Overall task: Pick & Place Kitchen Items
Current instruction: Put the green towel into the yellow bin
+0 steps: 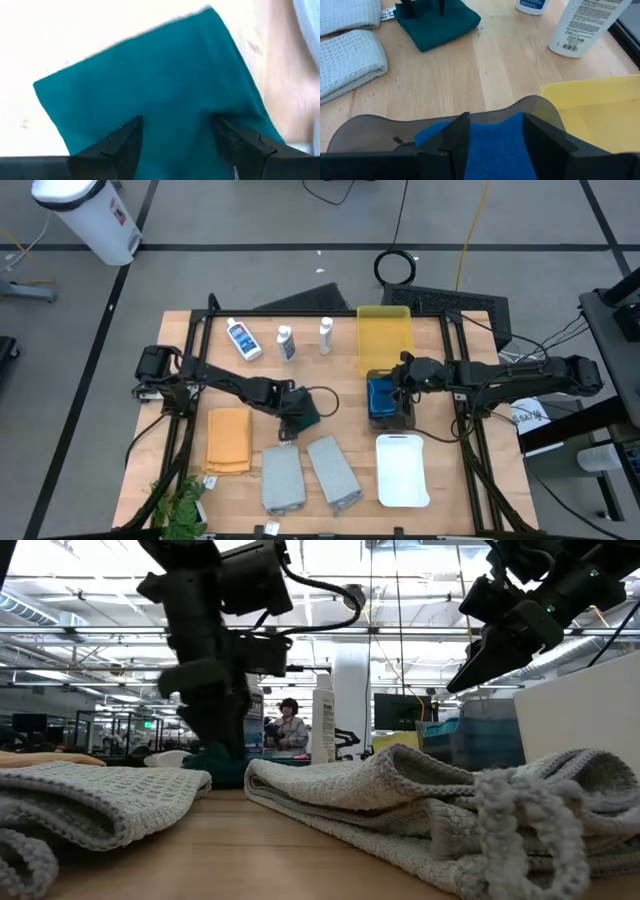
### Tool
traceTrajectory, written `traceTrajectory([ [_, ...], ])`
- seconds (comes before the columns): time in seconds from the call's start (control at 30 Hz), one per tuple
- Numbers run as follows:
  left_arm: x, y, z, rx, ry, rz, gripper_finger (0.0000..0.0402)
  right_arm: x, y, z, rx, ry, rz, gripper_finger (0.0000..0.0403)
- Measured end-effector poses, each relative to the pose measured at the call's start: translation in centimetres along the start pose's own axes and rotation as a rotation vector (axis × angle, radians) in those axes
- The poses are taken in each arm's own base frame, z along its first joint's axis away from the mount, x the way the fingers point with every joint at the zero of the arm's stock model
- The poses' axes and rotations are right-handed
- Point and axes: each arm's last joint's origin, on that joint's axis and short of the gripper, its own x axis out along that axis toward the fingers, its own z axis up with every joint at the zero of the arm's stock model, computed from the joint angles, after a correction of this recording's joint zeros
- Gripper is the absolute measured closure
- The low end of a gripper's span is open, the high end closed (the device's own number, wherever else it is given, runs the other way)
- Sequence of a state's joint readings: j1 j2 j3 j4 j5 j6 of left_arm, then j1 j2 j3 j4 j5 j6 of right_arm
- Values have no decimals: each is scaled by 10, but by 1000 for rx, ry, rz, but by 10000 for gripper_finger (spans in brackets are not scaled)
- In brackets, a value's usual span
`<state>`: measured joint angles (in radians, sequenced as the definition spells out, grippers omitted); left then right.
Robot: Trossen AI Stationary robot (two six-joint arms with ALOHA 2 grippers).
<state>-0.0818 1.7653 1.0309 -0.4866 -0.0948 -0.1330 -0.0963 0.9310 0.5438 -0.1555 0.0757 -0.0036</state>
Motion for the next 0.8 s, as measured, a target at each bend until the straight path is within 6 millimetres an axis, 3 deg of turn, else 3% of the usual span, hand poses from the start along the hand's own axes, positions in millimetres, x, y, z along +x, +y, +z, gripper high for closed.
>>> traceTrajectory([
  [0.13, 3, 7, 1, -218, -33, -7, 163, 0, 0, 0, 0, -2, 0, 243],
  [0.3, 4, 19, 3, -713, -35, -8, 163, 0, 0, 0, 0, -2, 0, 243],
  [0.37, 4, 21, 4, -780, -42, -24, 163, 0, 0, 0, 1, -2, 0, 243],
  [0.67, -15, 23, 34, -381, -94, -264, 163, 0, 0, 1, 1, -14, -1, 243],
  [0.8, -21, 23, 42, -43, -162, -227, 163, 0, 0, 2, 1, -16, 0, 243],
])
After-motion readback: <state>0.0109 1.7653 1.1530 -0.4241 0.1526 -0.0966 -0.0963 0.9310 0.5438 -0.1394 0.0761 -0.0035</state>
